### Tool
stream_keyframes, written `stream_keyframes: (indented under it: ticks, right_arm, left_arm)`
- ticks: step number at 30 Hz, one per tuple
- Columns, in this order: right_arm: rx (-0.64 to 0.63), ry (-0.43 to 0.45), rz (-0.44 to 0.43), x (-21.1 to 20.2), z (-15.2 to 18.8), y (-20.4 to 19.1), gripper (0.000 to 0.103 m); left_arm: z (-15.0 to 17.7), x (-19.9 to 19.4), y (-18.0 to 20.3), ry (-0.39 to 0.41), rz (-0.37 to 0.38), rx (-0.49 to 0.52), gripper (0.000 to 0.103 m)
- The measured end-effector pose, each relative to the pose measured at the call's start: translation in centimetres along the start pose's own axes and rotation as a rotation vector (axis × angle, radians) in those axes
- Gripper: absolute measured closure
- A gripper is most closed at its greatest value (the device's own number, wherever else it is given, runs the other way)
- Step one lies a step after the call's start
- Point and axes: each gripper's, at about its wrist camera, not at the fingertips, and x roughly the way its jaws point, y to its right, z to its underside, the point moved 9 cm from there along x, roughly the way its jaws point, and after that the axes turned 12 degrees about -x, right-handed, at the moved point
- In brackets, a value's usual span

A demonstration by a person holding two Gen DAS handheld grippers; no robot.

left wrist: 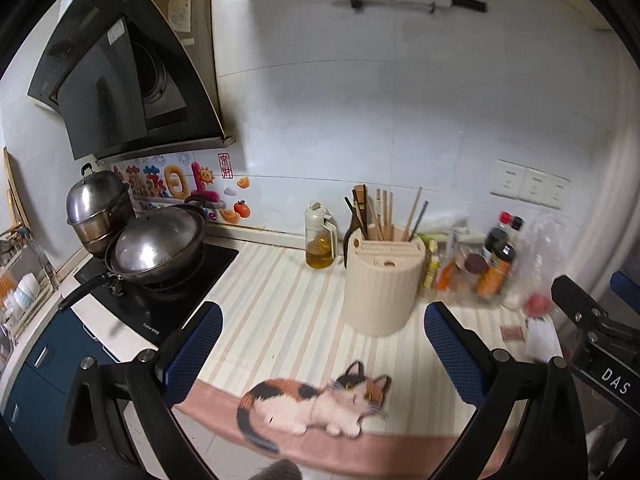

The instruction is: Organize utensils

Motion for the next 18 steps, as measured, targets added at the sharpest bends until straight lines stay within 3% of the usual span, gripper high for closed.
stream_keyframes:
  ticks: [9, 18]
  right_arm:
    - [0.019, 0.038, 0.055, -12.0, 1.5, -2.4, 0.000]
    - [0.003, 0.082, 0.047, -17.4, 1.8, -2.9, 0.000]
  left_arm:
    - [1.8, -7.9, -2.9, 0.014, 0.047, 0.012, 0.000]
    - [2.2, -12.1, -4.0, 0.060, 0.052, -0.021, 0.000]
